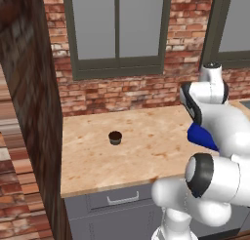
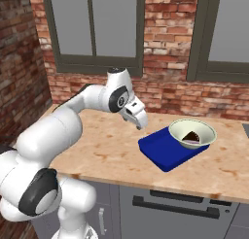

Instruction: Place the bowl with cake and the cupcake onto the tray.

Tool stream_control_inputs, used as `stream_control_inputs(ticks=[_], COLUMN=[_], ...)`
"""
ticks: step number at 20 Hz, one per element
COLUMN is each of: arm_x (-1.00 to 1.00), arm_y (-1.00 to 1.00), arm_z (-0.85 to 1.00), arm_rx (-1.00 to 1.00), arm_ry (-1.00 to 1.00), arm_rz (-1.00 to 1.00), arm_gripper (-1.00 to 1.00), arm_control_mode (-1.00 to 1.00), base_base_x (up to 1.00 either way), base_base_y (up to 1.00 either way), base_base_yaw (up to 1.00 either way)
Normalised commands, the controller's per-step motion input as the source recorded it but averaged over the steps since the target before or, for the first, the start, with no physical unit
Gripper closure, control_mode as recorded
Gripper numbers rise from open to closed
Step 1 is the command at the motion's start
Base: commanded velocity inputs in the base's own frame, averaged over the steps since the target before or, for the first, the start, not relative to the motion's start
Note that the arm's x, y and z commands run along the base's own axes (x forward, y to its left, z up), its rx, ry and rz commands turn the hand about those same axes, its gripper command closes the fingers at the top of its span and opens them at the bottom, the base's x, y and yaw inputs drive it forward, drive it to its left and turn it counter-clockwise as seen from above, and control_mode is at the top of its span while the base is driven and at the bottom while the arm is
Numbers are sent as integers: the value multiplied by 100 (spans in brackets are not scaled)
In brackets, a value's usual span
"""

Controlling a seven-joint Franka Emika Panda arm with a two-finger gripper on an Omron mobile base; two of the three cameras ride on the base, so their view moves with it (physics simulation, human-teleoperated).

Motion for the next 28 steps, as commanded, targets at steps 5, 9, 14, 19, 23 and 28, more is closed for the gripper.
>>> stream_control_inputs(ticks=[5, 9, 14, 19, 23, 28], arm_x=[17, 20, 17, 16, 9, 22], arm_y=[96, 97, 82, 95, 99, 98], arm_z=[11, 1, -14, -1, -10, -27], arm_rx=[0, 0, 0, 0, 0, 0], arm_ry=[0, 10, 12, 16, 9, 2], arm_rz=[12, 17, 24, 19, 18, 14], arm_gripper=[-100, -100, -100, -100, -100, -100], arm_control_mode=[-100, -100, -100, -100, -100, -100], base_base_x=[0, 0, 0, 0, 0, 0], base_base_y=[0, 0, 0, 0, 0, 0], base_base_yaw=[0, 0, 0, 0, 0, 0])
